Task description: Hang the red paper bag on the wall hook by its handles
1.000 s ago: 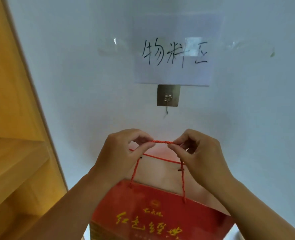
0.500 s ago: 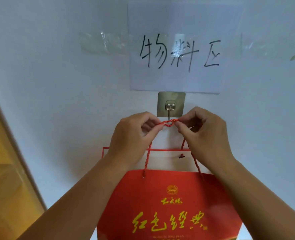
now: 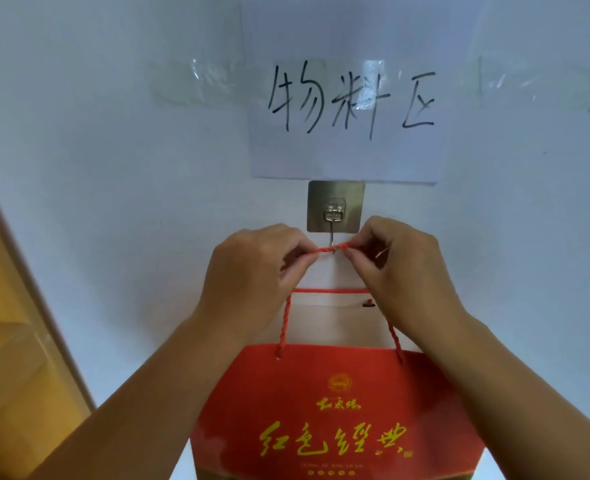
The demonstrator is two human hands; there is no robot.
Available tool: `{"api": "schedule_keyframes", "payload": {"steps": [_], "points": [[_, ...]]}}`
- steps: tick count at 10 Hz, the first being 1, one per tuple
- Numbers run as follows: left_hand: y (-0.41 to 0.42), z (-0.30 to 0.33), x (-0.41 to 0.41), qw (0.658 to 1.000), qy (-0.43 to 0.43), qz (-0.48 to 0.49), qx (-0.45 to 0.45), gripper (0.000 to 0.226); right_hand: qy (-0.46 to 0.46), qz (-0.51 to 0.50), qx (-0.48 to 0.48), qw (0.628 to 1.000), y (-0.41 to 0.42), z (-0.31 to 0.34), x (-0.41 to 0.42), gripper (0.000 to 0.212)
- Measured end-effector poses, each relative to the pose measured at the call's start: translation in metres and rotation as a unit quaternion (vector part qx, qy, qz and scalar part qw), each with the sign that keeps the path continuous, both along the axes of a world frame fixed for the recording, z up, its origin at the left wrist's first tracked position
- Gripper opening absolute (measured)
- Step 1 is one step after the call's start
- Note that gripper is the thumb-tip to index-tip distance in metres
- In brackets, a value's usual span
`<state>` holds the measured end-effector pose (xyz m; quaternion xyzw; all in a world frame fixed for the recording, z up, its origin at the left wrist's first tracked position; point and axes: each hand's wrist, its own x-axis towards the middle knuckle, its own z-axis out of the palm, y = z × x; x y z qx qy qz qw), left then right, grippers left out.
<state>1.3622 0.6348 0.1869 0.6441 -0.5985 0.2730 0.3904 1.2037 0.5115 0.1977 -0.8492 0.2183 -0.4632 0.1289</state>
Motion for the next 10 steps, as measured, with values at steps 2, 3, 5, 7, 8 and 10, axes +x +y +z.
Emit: {"api": "schedule_keyframes", "payload": {"steps": [2, 3, 5, 7, 8, 10], "points": [[-0.007, -0.027, -0.015, 0.999, 0.026, 0.028, 0.017, 0.015, 0.021, 0.032, 0.029, 0.999, -0.005, -0.023, 0.002, 0.02], [-0.009, -0.029, -0.015, 0.998, 0.052, 0.037, 0.018, 0.016, 0.009, 0.031, 0.04, 0.999, -0.007, -0.025, 0.007, 0.017], [-0.013, -0.035, -0.019, 0.998, 0.042, 0.041, 0.011, 0.018, 0.0, 0.019, 0.051, 0.999, -0.005, -0.032, 0.01, 0.014], [-0.009, -0.041, -0.024, 0.998, 0.036, 0.05, 0.013, 0.019, 0.006, -0.007, 0.038, 0.999, -0.002, -0.039, 0.007, 0.013], [-0.005, -0.04, -0.028, 0.998, 0.021, 0.062, 0.016, 0.019, 0.002, 0.003, 0.046, 0.999, -0.003, -0.037, 0.003, 0.012], [0.016, -0.038, -0.035, 0.996, 0.022, 0.083, 0.021, 0.018, -0.011, 0.086, 0.148, 0.985, 0.003, -0.012, -0.038, 0.01]]}}
